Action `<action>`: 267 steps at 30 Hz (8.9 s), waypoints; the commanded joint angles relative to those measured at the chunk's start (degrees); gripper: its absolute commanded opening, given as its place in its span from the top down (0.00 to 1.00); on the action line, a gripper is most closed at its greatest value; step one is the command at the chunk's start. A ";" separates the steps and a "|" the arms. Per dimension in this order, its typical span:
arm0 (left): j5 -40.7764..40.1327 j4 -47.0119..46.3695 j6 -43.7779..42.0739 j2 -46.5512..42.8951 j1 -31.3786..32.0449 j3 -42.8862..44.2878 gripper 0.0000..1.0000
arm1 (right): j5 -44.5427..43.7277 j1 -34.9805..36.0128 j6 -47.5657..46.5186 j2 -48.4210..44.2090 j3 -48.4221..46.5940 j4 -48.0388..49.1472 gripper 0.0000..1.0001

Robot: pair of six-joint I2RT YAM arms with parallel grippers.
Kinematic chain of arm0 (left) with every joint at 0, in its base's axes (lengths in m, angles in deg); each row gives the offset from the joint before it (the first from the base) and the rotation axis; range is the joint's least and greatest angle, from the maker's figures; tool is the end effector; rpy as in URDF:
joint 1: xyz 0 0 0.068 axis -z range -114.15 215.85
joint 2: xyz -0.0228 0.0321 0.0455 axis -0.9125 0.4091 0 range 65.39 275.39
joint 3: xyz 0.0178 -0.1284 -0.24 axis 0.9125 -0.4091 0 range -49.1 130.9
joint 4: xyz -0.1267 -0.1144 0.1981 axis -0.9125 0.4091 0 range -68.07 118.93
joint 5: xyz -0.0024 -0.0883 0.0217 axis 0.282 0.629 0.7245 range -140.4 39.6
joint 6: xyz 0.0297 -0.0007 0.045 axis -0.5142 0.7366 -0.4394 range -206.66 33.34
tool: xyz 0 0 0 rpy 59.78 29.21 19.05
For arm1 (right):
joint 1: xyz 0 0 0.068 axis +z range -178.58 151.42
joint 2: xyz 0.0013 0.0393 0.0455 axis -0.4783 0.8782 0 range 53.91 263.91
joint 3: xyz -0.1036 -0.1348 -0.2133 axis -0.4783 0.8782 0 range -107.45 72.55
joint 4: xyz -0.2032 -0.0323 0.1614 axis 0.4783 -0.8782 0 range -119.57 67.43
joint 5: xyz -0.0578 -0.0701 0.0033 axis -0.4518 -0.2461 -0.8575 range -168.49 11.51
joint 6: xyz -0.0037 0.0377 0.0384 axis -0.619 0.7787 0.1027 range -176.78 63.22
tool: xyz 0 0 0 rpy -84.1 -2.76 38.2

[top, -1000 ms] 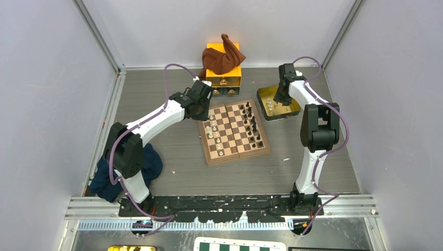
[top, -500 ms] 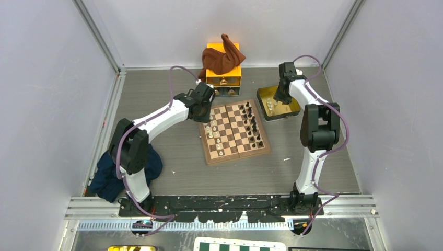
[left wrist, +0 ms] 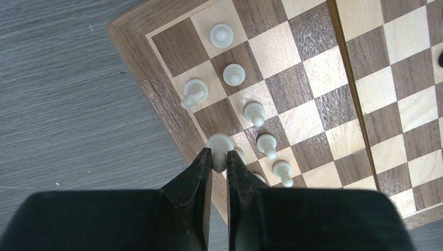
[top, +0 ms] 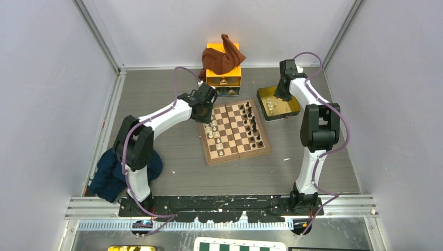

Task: Set up the chess pieces on the board
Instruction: Place the chess piece on the chessboard, then pick up the chess piece from the storage box, then place the chess piece on the chessboard.

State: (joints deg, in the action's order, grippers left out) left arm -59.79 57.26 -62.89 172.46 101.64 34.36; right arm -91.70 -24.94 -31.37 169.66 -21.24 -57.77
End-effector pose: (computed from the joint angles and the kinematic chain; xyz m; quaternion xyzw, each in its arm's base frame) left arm 0.3297 -0.2305 0.2292 0.0787 0.9573 -0.0641 0.2708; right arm 0.4428 0.0200 0.2240 0.2119 0.9295 -0.0364 0.2996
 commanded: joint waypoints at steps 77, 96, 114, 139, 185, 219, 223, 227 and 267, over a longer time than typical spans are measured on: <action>-3.36 -1.05 -0.65 -2.39 0.31 3.59 0.74 | -0.09 0.00 -0.77 3.59 -7.94 -0.85 0.64; -3.86 -0.64 -0.92 -7.30 0.27 4.21 0.74 | 0.81 0.00 -0.45 7.77 -9.79 -0.66 0.64; -4.06 -0.35 -1.01 -7.40 0.31 4.26 0.74 | 0.97 0.01 0.16 7.39 -7.37 -0.09 0.65; -4.06 -0.44 -0.74 -7.57 0.26 3.68 0.74 | 1.34 0.02 0.47 6.71 -5.54 0.77 0.75; -14.48 6.37 0.37 -31.09 0.25 -5.66 0.74 | -8.30 45.58 1.56 -24.01 6.49 -9.42 0.99; -22.96 13.93 4.13 -43.26 0.21 -12.32 0.75 | -1.38 53.20 0.03 -7.63 1.26 -5.57 0.99; -22.91 13.89 4.12 -43.02 0.20 -12.35 0.75 | -1.21 53.18 -0.01 -6.75 1.59 -5.07 0.99; -22.69 13.80 4.13 -42.82 0.20 -12.29 0.75 | -1.37 53.10 -0.19 -6.23 2.05 -4.71 0.99; -22.87 13.01 3.34 -41.39 0.24 -12.01 0.75 | 0.56 49.59 -0.90 -2.55 5.80 -1.79 0.99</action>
State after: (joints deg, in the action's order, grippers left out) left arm -81.04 71.73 -59.68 131.09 101.75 21.69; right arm -91.40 24.92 -31.43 166.82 -15.19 -61.13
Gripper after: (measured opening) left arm 0.246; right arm 0.185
